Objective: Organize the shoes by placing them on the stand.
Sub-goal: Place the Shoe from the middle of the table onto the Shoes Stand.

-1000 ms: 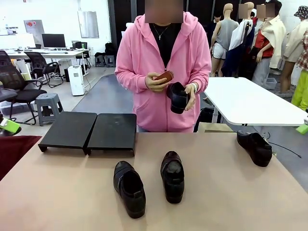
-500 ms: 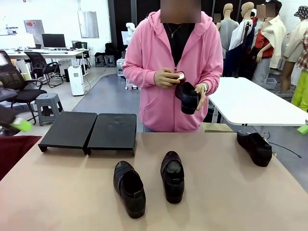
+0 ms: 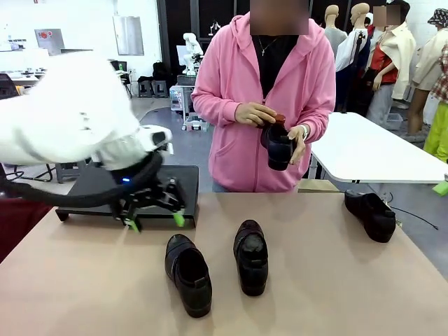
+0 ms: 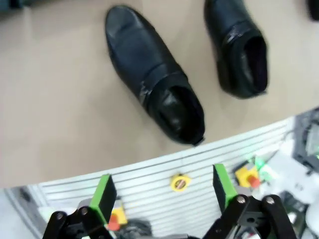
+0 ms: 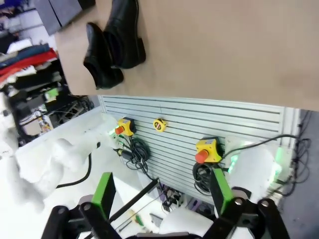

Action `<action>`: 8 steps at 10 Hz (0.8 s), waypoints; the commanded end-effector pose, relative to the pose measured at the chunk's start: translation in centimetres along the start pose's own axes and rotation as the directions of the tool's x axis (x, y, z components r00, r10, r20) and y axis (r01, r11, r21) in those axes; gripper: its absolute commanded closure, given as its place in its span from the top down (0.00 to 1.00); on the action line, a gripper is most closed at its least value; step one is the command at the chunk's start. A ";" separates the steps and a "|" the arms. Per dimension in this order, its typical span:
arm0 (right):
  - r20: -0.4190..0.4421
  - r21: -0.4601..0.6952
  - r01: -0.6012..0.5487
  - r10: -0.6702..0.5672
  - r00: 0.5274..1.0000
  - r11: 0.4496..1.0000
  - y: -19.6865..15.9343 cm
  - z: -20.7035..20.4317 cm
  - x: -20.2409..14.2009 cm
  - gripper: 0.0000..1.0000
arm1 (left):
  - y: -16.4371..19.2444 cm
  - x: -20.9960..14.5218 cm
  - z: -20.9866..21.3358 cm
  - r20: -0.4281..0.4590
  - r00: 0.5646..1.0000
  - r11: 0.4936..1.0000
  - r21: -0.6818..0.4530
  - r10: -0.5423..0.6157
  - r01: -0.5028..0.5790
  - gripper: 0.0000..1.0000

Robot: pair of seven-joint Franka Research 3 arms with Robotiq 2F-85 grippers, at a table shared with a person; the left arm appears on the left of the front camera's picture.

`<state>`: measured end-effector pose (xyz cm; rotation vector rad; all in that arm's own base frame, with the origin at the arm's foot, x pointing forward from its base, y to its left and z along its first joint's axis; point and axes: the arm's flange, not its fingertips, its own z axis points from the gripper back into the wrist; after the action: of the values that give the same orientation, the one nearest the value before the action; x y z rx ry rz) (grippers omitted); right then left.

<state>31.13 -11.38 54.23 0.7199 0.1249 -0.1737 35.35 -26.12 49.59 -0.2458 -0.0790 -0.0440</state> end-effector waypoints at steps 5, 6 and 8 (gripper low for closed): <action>-0.006 -0.018 0.008 -0.008 1.000 1.000 0.0 0.4 -0.2 1.00 | -1.9 0.4 -1.2 -0.023 1.000 1.000 -0.009 0.019 -0.019 1.00; -0.006 -0.018 0.008 -0.008 1.000 1.000 0.0 0.4 -0.2 1.00 | -2.9 0.2 -2.8 0.017 0.984 0.979 0.102 0.178 -0.179 1.00; -0.006 -0.018 0.008 -0.008 1.000 1.000 0.0 0.4 -0.2 1.00 | -7.2 -0.7 -7.1 0.050 0.950 0.944 0.108 0.308 -0.311 1.00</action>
<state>31.12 -11.39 54.23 0.7199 0.1252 -0.1742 34.38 -32.05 45.69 -0.1733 -0.0593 0.1763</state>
